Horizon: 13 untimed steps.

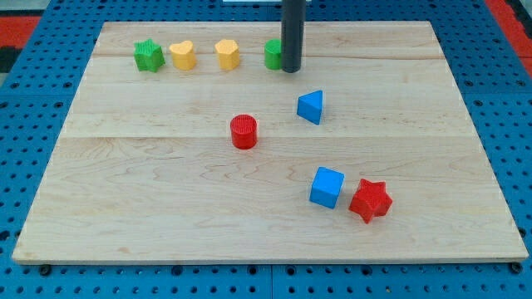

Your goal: Push the blue triangle to the left side of the board

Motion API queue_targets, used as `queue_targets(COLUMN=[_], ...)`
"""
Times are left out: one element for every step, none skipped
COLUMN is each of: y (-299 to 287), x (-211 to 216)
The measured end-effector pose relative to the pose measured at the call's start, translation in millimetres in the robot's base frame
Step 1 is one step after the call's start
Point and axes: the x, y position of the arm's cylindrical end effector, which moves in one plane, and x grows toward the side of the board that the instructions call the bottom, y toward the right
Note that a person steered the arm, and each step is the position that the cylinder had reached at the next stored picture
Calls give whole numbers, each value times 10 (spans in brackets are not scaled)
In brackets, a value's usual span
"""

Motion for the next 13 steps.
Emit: queue_targets(y=[469,934,1046,877,744,328,26,-426,-774,-1098,-1476,-1809,-2111], x=[223,463,707,740,831,829,838,813,813,809,781,781,781])
